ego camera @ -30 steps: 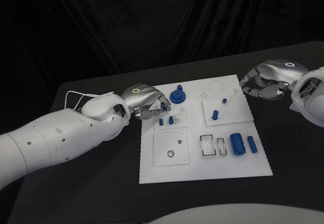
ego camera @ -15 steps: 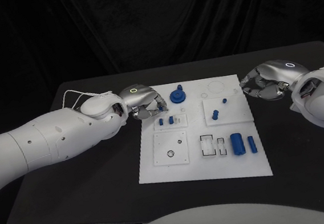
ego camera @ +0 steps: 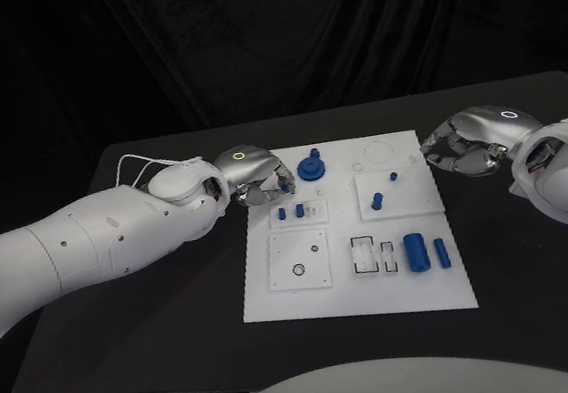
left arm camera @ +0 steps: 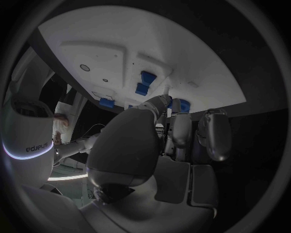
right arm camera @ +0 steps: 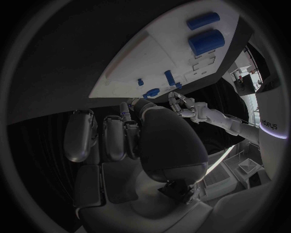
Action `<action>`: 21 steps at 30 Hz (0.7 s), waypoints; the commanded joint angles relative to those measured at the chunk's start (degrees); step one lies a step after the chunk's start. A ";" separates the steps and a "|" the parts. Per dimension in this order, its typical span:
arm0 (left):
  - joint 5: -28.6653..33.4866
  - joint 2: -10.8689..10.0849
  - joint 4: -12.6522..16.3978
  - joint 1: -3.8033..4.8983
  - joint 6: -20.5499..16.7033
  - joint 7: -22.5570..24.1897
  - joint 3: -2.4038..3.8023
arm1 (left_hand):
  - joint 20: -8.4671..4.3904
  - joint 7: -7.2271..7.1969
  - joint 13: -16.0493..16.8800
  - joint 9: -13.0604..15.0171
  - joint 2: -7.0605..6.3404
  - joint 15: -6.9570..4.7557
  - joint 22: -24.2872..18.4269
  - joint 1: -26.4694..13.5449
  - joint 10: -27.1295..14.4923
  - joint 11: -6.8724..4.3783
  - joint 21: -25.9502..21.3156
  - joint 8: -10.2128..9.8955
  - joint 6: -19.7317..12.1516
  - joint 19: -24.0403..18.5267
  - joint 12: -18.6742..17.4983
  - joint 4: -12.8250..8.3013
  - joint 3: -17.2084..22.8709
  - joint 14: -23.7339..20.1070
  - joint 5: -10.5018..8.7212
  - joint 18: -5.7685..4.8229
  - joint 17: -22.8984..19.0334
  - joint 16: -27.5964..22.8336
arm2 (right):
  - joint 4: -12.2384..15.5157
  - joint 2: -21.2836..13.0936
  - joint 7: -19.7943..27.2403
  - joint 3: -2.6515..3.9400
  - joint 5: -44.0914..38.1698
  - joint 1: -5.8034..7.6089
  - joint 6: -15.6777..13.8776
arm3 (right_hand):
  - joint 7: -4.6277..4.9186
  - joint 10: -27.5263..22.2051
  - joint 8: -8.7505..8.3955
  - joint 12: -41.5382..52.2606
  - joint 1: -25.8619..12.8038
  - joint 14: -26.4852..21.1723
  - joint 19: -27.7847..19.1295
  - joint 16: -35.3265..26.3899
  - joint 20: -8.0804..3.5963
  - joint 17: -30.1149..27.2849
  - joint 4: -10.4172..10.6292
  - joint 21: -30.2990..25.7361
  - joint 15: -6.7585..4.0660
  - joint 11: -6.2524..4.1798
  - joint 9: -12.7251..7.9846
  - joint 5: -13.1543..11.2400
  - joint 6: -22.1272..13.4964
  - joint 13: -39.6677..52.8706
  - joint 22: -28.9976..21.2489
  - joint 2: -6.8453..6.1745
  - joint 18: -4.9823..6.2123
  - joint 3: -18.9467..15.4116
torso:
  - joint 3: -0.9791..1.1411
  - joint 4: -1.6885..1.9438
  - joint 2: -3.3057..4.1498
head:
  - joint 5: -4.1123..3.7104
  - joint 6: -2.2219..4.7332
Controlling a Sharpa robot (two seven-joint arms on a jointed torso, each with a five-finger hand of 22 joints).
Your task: Assemble the parts on the task board
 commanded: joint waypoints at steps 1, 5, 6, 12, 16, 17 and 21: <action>0.03 0.65 -0.50 0.06 -0.27 -0.05 0.05 | -0.15 -0.07 -0.14 -0.05 0.02 0.08 10.15 -0.32 0.61 -0.12 0.00 -0.29 0.06 0.06 -0.25 0.28 0.08 0.24 -0.31 -0.63 -0.03 -0.15 | -0.01 0.05 -0.24 0.04 -0.15 -0.15 0.52 | -0.12 -0.32 -0.25 -0.12 -0.53 3.32 0.13 -0.38 0.01 2.64 0.12 -0.20 0.05 0.07 -0.09 0.17 0.24 7.33 9.99 0.08 -0.22 0.34 | 0.01 -0.01 -0.01 | 0.04 -0.01; 0.03 1.32 -1.18 -0.02 0.10 -0.05 0.05 | -0.15 -0.12 -0.25 -0.13 -0.08 0.10 10.15 -0.28 0.81 -0.08 0.00 -0.48 -0.18 0.08 -0.38 0.22 0.09 0.20 -0.30 -0.63 -0.15 -0.20 | 0.01 0.06 -0.28 0.04 -0.15 -0.15 0.60 | -0.12 -0.32 -0.25 -0.12 -0.53 3.32 0.13 -0.38 0.01 2.64 0.12 -0.20 0.05 0.07 -0.09 0.17 0.24 7.33 9.99 0.08 -0.22 0.34 | 0.00 -0.01 -0.01 | -0.07 -0.01; 0.03 1.46 -1.29 -0.05 0.17 -0.04 0.05 | -0.15 -0.12 -0.25 -0.13 -0.08 0.10 10.15 -0.28 0.81 -0.08 0.00 -0.48 -0.18 0.08 -0.38 0.22 0.09 0.20 -0.30 -0.63 -0.15 -0.20 | 0.02 0.05 -0.29 0.04 -0.15 -0.15 0.60 | -0.12 -0.32 -0.25 -0.12 -0.53 3.32 0.13 -0.38 0.01 2.64 0.12 -0.20 0.05 0.07 -0.09 0.17 0.24 7.33 9.99 0.08 -0.22 0.34 | 0.00 0.00 -0.01 | -0.11 -0.01; 0.03 2.06 -1.75 -0.14 0.51 -0.16 0.05 | -0.15 -0.12 -0.31 -0.17 -0.11 0.12 10.22 -0.27 0.97 -0.03 0.20 -0.59 -0.29 0.23 -0.42 0.20 0.10 0.34 -0.32 -0.68 0.07 -0.08 | 0.05 0.00 -0.32 0.04 -0.15 -0.15 0.65 | -0.12 -0.32 -0.25 -0.12 -0.53 3.32 0.13 -0.38 0.01 2.64 0.12 -0.20 0.05 0.07 -0.09 0.17 0.24 7.33 9.99 0.08 -0.22 0.34 | 0.01 0.05 -0.03 | -0.17 -0.01; 0.03 2.57 -2.17 -0.18 0.90 -0.29 0.05 | -0.17 -0.14 -0.48 -0.25 -0.12 0.24 10.55 -0.27 1.31 0.18 1.23 -0.80 -0.47 0.95 -0.60 0.18 0.14 1.27 -0.34 -0.92 1.40 0.73 | 0.06 0.03 -0.36 0.04 -0.15 -0.15 0.74 | -0.12 -0.32 -0.25 -0.12 -0.53 3.32 0.13 -0.38 0.01 2.64 0.12 -0.20 0.05 0.07 -0.09 0.17 0.24 7.33 9.99 0.08 -0.22 0.34 | 0.01 0.00 0.01 | -0.04 -0.01; 0.03 2.74 -2.32 -0.19 1.07 -0.34 0.05 | -0.18 -0.19 -0.52 -0.28 -0.14 0.27 10.54 -0.25 1.35 0.20 1.20 -0.86 -0.55 0.94 -0.66 0.16 0.16 1.24 -0.35 -0.91 1.27 0.69 | 0.05 0.05 -0.38 0.04 -0.15 -0.15 0.78 | -0.12 -0.32 -0.25 -0.12 -0.53 3.32 0.13 -0.38 0.01 2.64 0.12 -0.20 0.05 0.07 -0.09 0.17 0.24 7.33 9.99 0.08 -0.22 0.34 | 0.01 0.00 0.04 | -0.13 -0.01; 0.03 3.07 -2.56 -0.24 1.43 -0.41 0.05 | -0.18 -0.45 -0.65 -0.37 -0.19 0.36 10.46 -0.29 1.44 0.32 0.95 -1.08 -0.79 0.80 -0.84 0.16 0.17 1.15 -0.39 -0.85 0.98 0.57 | 0.05 0.05 -0.42 0.04 -0.15 -0.15 0.86 | -0.12 -0.32 -0.25 -0.12 -0.53 3.32 0.13 -0.38 0.01 2.64 0.12 -0.20 0.05 0.07 -0.09 0.17 0.24 7.33 9.99 0.08 -0.22 0.34 | -0.02 0.00 0.06 | -0.07 -0.01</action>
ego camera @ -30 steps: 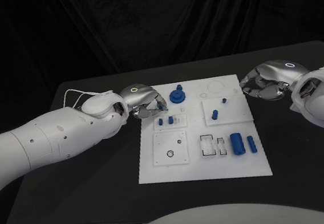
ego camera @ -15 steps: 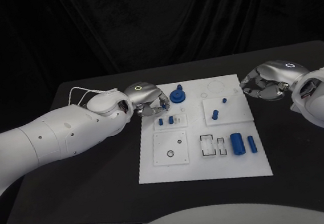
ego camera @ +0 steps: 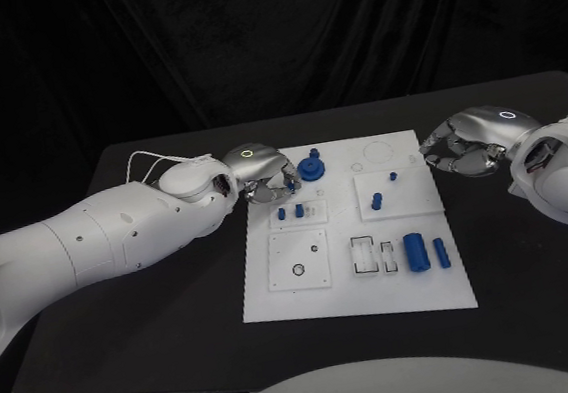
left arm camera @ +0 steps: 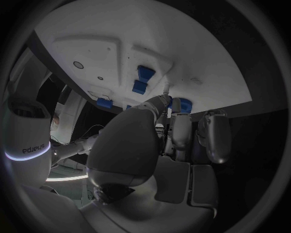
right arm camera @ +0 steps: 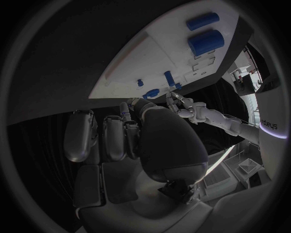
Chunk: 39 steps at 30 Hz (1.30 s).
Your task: Assemble the parts on the task board
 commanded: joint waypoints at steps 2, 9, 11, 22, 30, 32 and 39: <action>0.04 0.44 -0.21 -0.16 1.16 -0.07 0.04 | 0.01 -0.06 -0.09 -0.10 -0.18 0.18 10.46 -0.29 0.52 0.01 -0.09 -0.46 -0.39 0.16 -0.34 0.16 0.18 0.14 -0.39 -0.85 -0.17 -0.05 | 0.04 -0.02 -0.42 0.04 -0.15 -0.15 0.53 | -0.12 -0.32 -0.25 -0.12 -0.53 3.32 0.13 -0.38 0.01 2.64 0.12 -0.20 0.05 0.07 -0.10 0.17 0.24 7.31 10.00 0.08 -0.21 0.34 | -0.04 0.00 0.04 | 0.01 -0.01; 0.04 0.61 -0.25 -0.28 1.60 -0.05 0.04 | 0.01 -0.15 -0.13 -0.13 -0.18 0.21 10.40 -0.31 0.57 0.05 -0.27 -0.53 -0.47 0.05 -0.40 0.17 0.19 0.07 -0.42 -0.81 -0.32 -0.13 | 0.04 -0.06 -0.47 0.04 -0.15 -0.15 0.60 | -0.11 -0.39 -0.25 -0.28 -0.63 3.29 0.11 -0.50 0.00 2.54 0.08 -0.30 0.05 0.07 -0.12 0.14 0.24 7.14 9.97 0.10 -0.20 0.45 | 0.01 0.02 -0.02 | -0.15 -0.01; 0.04 0.58 -0.25 -0.30 1.64 -0.04 0.04 | 0.01 -0.15 -0.13 -0.13 -0.18 0.21 10.40 -0.31 0.57 0.05 -0.27 -0.53 -0.47 0.05 -0.40 0.17 0.19 0.07 -0.42 -0.81 -0.32 -0.13 | 0.04 -0.07 -0.48 0.04 -0.15 -0.15 0.62 | -0.11 -0.39 -0.25 -0.28 -0.63 3.29 0.11 -0.50 0.00 2.54 0.08 -0.30 0.05 0.07 -0.12 0.14 0.24 7.14 9.97 0.10 -0.20 0.45 | 0.00 0.01 -0.03 | -0.15 -0.01; 0.04 0.07 0.17 -0.35 1.36 0.09 0.04 | 0.01 -0.29 -0.39 -0.27 -0.32 0.28 10.46 -0.21 0.44 0.11 -0.09 -0.82 -0.76 0.19 -0.83 0.04 0.30 0.14 -0.20 -0.86 -0.21 -0.06 | -0.01 -0.07 -0.50 0.04 -0.15 -0.19 0.75 | -0.11 -0.39 -0.25 -0.28 -0.63 3.29 0.11 -0.50 0.00 2.54 0.08 -0.30 0.05 0.07 -0.12 0.14 0.24 7.14 9.97 0.10 -0.20 0.45 | -0.02 -0.05 -0.06 | 0.05 -0.01; 0.04 -0.20 0.44 -0.35 1.14 0.19 0.04 | 0.01 -0.26 -0.55 -0.31 -0.36 0.29 10.42 -0.19 0.18 0.13 -0.21 -0.89 -0.75 0.13 -1.15 0.00 0.37 0.04 -0.11 -0.83 -0.44 -0.16 | -0.03 -0.06 -0.52 0.04 -0.14 -0.22 0.85 | -0.11 -0.39 -0.25 -0.28 -0.63 3.29 0.11 -0.50 0.00 2.54 0.08 -0.30 0.05 0.07 -0.12 0.14 0.24 7.14 9.97 0.10 -0.20 0.45 | 0.00 0.04 -0.07 | -0.07 -0.01; 0.04 -0.22 0.50 -0.35 1.18 0.19 0.04 | 0.01 -0.26 -0.55 -0.31 -0.36 0.29 10.42 -0.19 0.18 0.13 -0.21 -0.89 -0.75 0.13 -1.15 0.00 0.37 0.04 -0.11 -0.83 -0.44 -0.16 | -0.04 -0.07 -0.53 0.04 -0.14 -0.23 0.88 | -0.10 -0.39 -0.25 -0.32 -0.64 3.28 0.08 -0.53 0.00 2.51 0.03 -0.39 0.05 0.08 -0.12 0.13 0.26 7.10 9.95 0.14 -0.18 0.52 | -0.02 0.08 -0.07 | -0.05 -0.01; 0.04 -0.16 0.73 -0.36 1.40 -0.07 0.04 | 0.02 -0.30 -0.63 -0.33 -0.37 0.30 10.32 -0.19 0.06 0.15 -0.53 -0.93 -0.76 -0.07 -1.30 0.00 0.41 -0.12 -0.11 -0.75 -0.72 -0.31 | -0.05 -0.05 -0.58 0.04 -0.14 -0.25 0.96 | -0.10 -0.39 -0.25 -0.32 -0.64 3.28 0.08 -0.53 0.00 2.51 0.03 -0.39 0.05 0.08 -0.12 0.13 0.26 7.10 9.95 0.14 -0.18 0.52 | -0.02 0.04 -0.10 | -0.03 -0.01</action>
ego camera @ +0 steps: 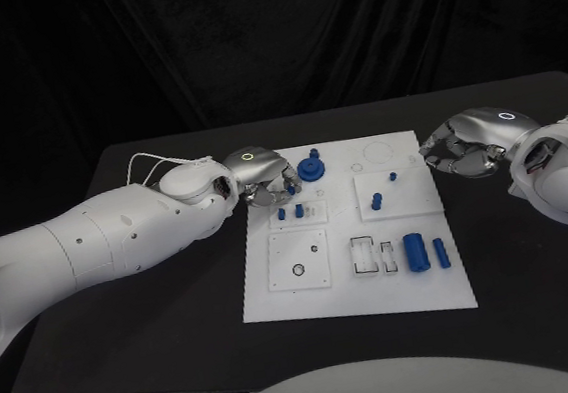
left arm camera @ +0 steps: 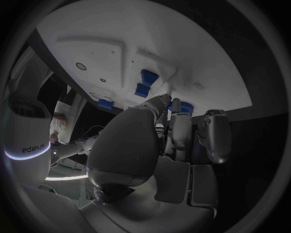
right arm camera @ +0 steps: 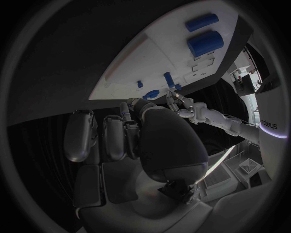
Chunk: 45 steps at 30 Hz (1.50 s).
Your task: Assemble the parts on the task board
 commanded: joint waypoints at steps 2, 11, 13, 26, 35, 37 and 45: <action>0.04 0.20 0.11 -0.10 0.30 0.11 0.05 | 0.03 0.08 -0.08 -0.09 -0.33 0.30 10.33 -0.18 0.01 0.07 -0.22 -0.24 -0.38 -0.03 -0.24 0.00 0.44 -0.14 0.11 -0.76 -0.09 -0.33 | -0.01 -0.02 -0.54 0.04 -0.15 -0.17 0.40 | -0.10 -0.39 -0.25 -0.32 -0.64 3.28 0.08 -0.13 0.00 2.51 0.03 -0.39 0.04 0.07 -0.09 0.13 0.26 7.13 9.96 0.14 -0.19 0.20 | -0.02 -0.01 0.02 | 0.11 -0.01; 0.04 0.48 -0.23 -0.14 0.73 -0.16 0.05 | 0.03 0.04 -0.11 -0.11 -0.29 0.31 10.32 -0.15 0.04 0.09 -0.25 -0.29 -0.43 -0.05 -0.28 -0.01 0.50 -0.19 0.11 -0.75 -0.16 -0.37 | 0.02 -0.02 -0.55 0.04 -0.15 -0.18 0.40 | -0.09 -0.45 -0.24 -0.41 -0.64 3.27 0.05 -0.18 0.00 2.46 -0.01 -0.49 0.04 0.08 -0.09 0.12 0.28 7.04 9.93 0.17 -0.17 0.25 | 0.01 -0.02 0.07 | -0.08 -0.01; 0.04 0.54 -0.33 -0.16 0.88 -0.22 0.05 | 0.03 0.02 -0.13 -0.12 -0.27 0.32 10.31 -0.13 0.06 0.11 -0.28 -0.32 -0.46 -0.07 -0.30 -0.03 0.52 -0.21 0.12 -0.75 -0.18 -0.39 | 0.02 -0.03 -0.56 0.04 -0.15 -0.18 0.40 | -0.09 -0.45 -0.24 -0.41 -0.64 3.27 0.05 -0.18 0.00 2.46 -0.01 -0.49 0.04 0.08 -0.09 0.12 0.28 7.04 9.93 0.17 -0.17 0.25 | 0.03 -0.01 0.07 | -0.06 -0.01; 0.04 0.86 -0.70 -0.38 2.01 -0.53 0.05 | 0.03 -0.05 -0.18 -0.15 -0.27 0.34 10.24 -0.08 0.13 0.15 -0.50 -0.37 -0.51 -0.21 -0.37 -0.08 0.58 -0.40 0.09 -0.69 -0.47 -0.55 | 0.01 0.00 -0.66 0.04 -0.15 -0.18 0.54 | -0.09 -0.45 -0.24 -0.41 -0.64 3.27 0.05 -0.18 0.00 2.46 -0.01 -0.49 0.04 0.08 -0.09 0.12 0.28 7.04 9.93 0.17 -0.17 0.25 | 0.03 -0.02 0.04 | -0.07 -0.01; 0.04 0.86 -0.70 -0.49 2.23 -0.73 0.05 | 0.13 -1.43 -0.71 -0.92 -0.73 0.67 10.07 -0.04 0.03 0.61 -1.12 -0.99 -2.82 -0.64 -1.24 -0.33 0.87 -1.09 -0.46 -0.59 -1.33 -1.09 | -0.02 0.06 -0.66 0.04 -0.15 -0.20 0.64 | -0.09 -0.45 -0.24 -0.41 -0.64 3.27 0.05 -0.18 0.00 2.46 -0.01 -0.49 0.04 0.08 -0.09 0.12 0.28 7.04 9.93 0.17 -0.17 0.25 | 0.01 -0.04 0.06 | -0.03 -0.01; 0.04 0.85 -0.68 -0.50 2.25 -0.95 0.05 | 0.20 -2.06 -0.92 -1.41 -0.96 0.78 10.01 -0.11 -0.13 0.78 -1.34 -1.02 -4.31 -0.79 -1.60 -0.35 1.00 -1.23 -0.58 -0.55 -1.52 -1.19 | -0.01 0.05 -0.65 0.04 -0.15 -0.21 0.64 | -0.08 -0.48 -0.22 -0.48 -0.63 3.24 0.01 -0.30 0.00 2.36 -0.07 -0.63 0.05 0.08 -0.09 0.12 0.33 6.97 9.90 0.20 -0.14 0.34 | 0.02 -0.04 0.06 | -0.05 -0.01; 0.04 0.38 -0.78 -0.51 1.23 -2.13 0.05 | 0.88 -5.38 -2.27 -4.84 -2.41 1.80 9.30 -1.13 -6.41 2.30 -3.97 -0.99 -13.46 -2.49 -5.07 0.03 0.86 -3.42 -2.83 -0.06 -4.19 -2.73 | 0.14 -0.22 -0.59 0.04 -0.15 -0.22 0.39 | -0.07 -0.56 -0.23 -0.57 -0.63 3.22 -0.01 -0.40 0.00 2.27 -0.10 -0.69 0.05 0.09 -0.09 0.11 0.31 6.88 9.88 0.18 -0.13 0.35 | 0.03 0.05 0.02 | 0.06 -0.01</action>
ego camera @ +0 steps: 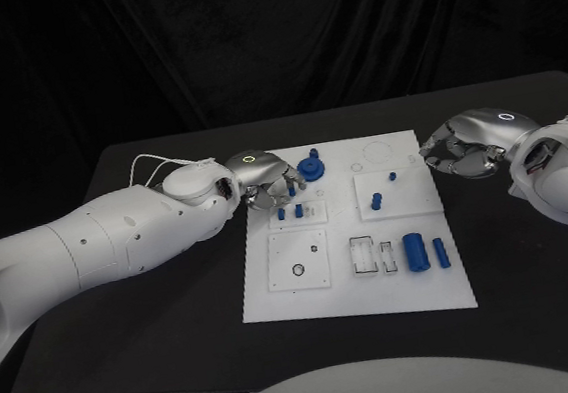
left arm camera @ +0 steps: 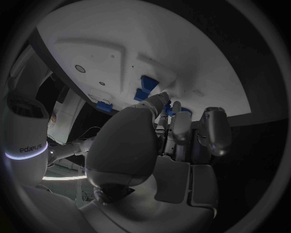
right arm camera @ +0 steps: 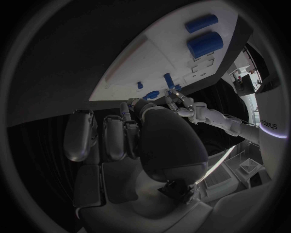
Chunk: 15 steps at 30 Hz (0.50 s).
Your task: Assemble the parts on the task board
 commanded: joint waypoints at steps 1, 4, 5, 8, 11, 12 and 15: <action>0.04 -0.32 -0.05 -0.11 -1.21 -0.75 0.05 | 0.16 -0.88 -0.15 -1.08 -0.62 0.31 9.29 0.06 -2.08 0.57 -0.59 -0.14 -2.57 -0.64 -0.69 0.13 -0.26 -0.74 -0.52 -0.05 -0.45 -0.29 | 0.18 -0.22 -0.53 0.04 -0.15 -0.16 -0.01 | -0.07 -0.55 -0.23 -0.35 -0.41 3.22 -0.01 -0.40 0.00 2.27 -0.10 -0.35 0.05 0.08 -0.06 0.11 0.31 6.87 9.88 -0.05 -0.13 0.35 | 0.00 0.06 -0.02 | 0.17 -0.01; 0.04 -0.89 0.07 -0.11 -4.51 -0.47 0.05 | 0.59 -1.99 0.40 -2.44 -0.60 0.83 9.03 0.35 -4.94 1.14 -1.64 -0.05 -5.52 -1.29 -0.43 -0.42 -1.07 -1.52 -0.40 0.15 -1.14 -0.58 | 0.33 -0.42 -0.40 0.04 -0.15 -0.17 -0.24 | -0.06 -0.55 -0.25 -0.36 -0.43 3.22 -0.04 -0.38 0.00 2.29 -0.13 -0.42 0.06 0.09 -0.07 0.11 0.28 6.86 9.86 -0.11 -0.12 0.34 | 0.00 0.01 -0.01 | 0.40 -0.01; 0.04 -1.27 0.27 -0.12 -6.58 -0.22 0.05 | 0.83 -2.44 0.92 -3.00 -0.52 1.18 8.83 0.70 -6.49 1.49 -2.39 0.02 -6.80 -1.78 0.11 -0.90 -1.41 -2.03 -0.11 0.29 -1.55 -0.75 | 0.42 -0.50 -0.29 0.04 -0.15 -0.16 -0.50 | -0.05 -0.64 -0.25 -0.47 -0.44 3.21 -0.04 -0.40 0.00 2.27 -0.14 -0.44 0.06 0.09 -0.07 0.10 0.27 6.76 9.86 -0.14 -0.12 0.34 | -0.01 0.01 -0.01 | 0.50 -0.01; 0.04 -2.80 1.27 -0.12 -12.43 0.65 0.05 | 1.33 -3.57 2.04 -3.76 -0.67 1.65 8.72 1.30 -9.47 2.22 -2.90 0.08 -8.52 -2.10 1.64 -1.75 -2.16 -2.67 0.63 0.38 -2.09 -0.84 | 0.82 -0.79 0.21 0.05 -0.14 -0.15 -1.71 | 0.04 -1.18 -0.25 -1.09 -0.52 3.14 -0.17 -0.65 0.02 2.05 -0.20 -0.84 0.10 0.16 -0.08 0.11 0.28 6.17 9.75 -0.27 -0.04 0.38 | -0.04 0.02 0.00 | 0.41 -0.01; 0.04 -4.65 2.51 -0.13 -18.26 1.41 0.05 | 1.66 -4.66 3.00 -4.24 -0.61 2.07 8.32 1.39 -13.46 2.46 -4.31 0.15 -9.56 -3.06 3.15 -2.06 -3.02 -3.58 0.92 0.69 -2.90 -1.09 | 1.49 -1.44 0.72 0.07 -0.13 -0.08 -2.94 | 0.10 -1.64 -0.24 -1.63 -0.59 3.11 -0.23 -0.70 0.05 2.01 -0.28 -1.01 0.15 0.21 -0.09 0.14 0.32 5.69 9.70 -0.40 -0.02 0.44 | -0.02 0.03 0.00 | 0.24 -0.01; 0.04 -5.05 2.76 -0.13 -19.35 1.57 0.05 | 1.80 -5.25 3.40 -4.49 -0.45 2.16 8.14 1.33 -15.46 2.57 -5.00 0.14 -10.29 -3.55 4.01 -2.00 -3.50 -4.27 0.73 0.83 -3.55 -1.35 | 1.63 -1.59 0.95 0.08 -0.06 -0.03 -3.09 | 0.14 -2.03 -0.23 -2.07 -0.64 3.08 -0.28 -0.76 0.07 1.96 -0.32 -1.17 0.18 0.25 -0.10 0.15 0.35 5.29 9.66 -0.48 0.01 0.49 | -0.02 0.03 0.00 | 0.20 -0.01; 0.05 -7.16 4.00 -0.13 -23.41 2.46 0.05 | 2.10 -5.59 4.71 -4.85 0.05 1.88 5.98 0.87 -21.51 2.52 -12.96 0.34 -10.84 -9.37 7.41 -1.19 -4.89 -11.59 0.06 2.09 -11.44 -6.40 | 2.02 -1.90 3.20 0.09 1.40 0.65 -3.34 | 0.50 -5.37 -0.36 -5.92 -0.92 2.81 -0.57 -1.49 0.30 1.31 -0.41 -2.07 0.46 0.58 -0.23 -0.37 0.16 1.97 9.45 -0.97 0.14 0.97 | -0.07 0.03 0.05 | 0.25 -0.01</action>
